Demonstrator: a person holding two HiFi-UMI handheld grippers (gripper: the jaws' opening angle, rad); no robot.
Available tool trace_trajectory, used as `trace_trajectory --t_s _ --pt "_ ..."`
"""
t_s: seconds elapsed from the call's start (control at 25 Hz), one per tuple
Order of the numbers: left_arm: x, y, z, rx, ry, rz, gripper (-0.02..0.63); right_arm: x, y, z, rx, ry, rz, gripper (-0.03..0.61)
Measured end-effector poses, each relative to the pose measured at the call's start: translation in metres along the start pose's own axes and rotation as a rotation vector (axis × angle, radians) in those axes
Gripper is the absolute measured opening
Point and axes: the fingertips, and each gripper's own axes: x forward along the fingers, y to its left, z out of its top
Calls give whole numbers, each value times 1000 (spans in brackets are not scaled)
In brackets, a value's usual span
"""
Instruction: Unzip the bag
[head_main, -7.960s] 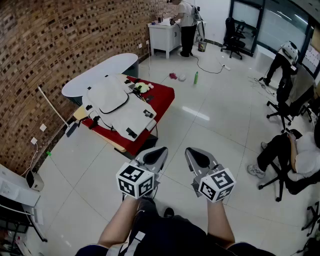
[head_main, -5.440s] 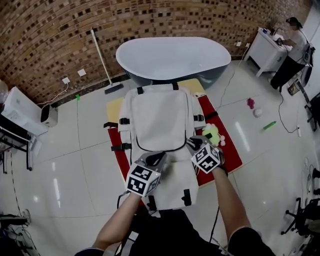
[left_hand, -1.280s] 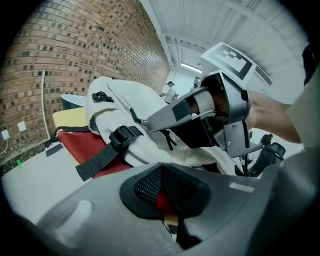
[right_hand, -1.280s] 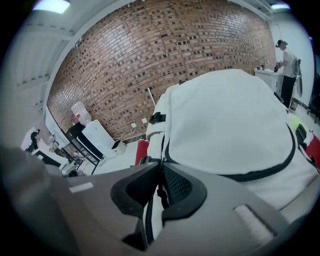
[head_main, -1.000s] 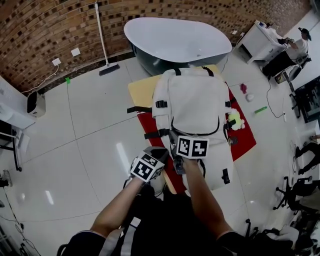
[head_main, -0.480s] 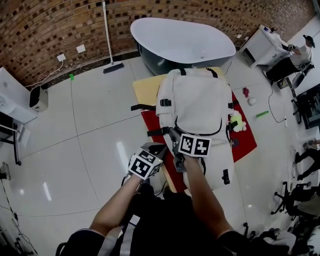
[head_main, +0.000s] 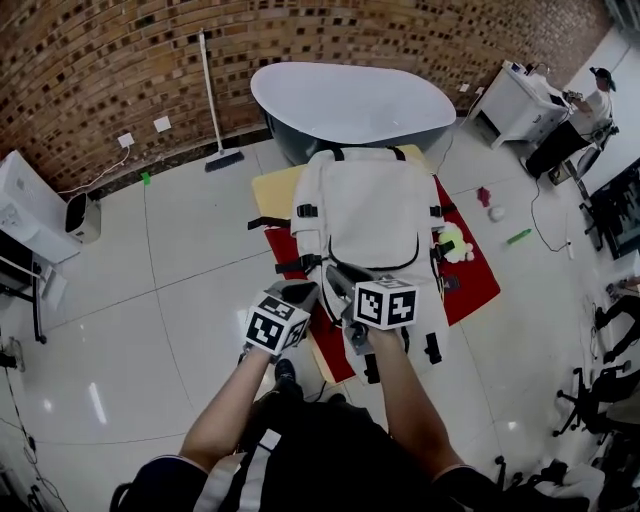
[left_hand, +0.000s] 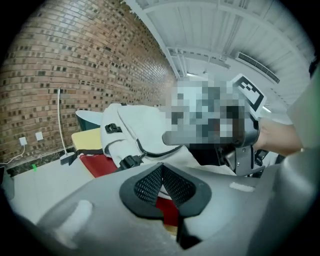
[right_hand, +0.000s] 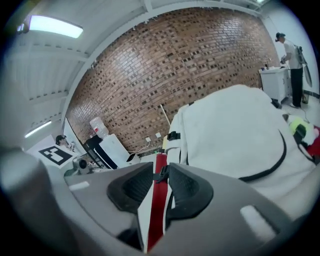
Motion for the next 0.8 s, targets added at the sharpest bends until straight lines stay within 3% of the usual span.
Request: trace_trajectory --t_s 0.32,0.56,0.8 --pt "-10 -67 63 83 -126 19 0 -99 -9 25 -169 -187 13 6" --pt "-17 -129 97 136 -215 -14 0 -171 -9 38 -311 -344 11 6" --pt "-22 -173 112 169 -254 -37 0 -229 -1 42 -365 -470 27 5"
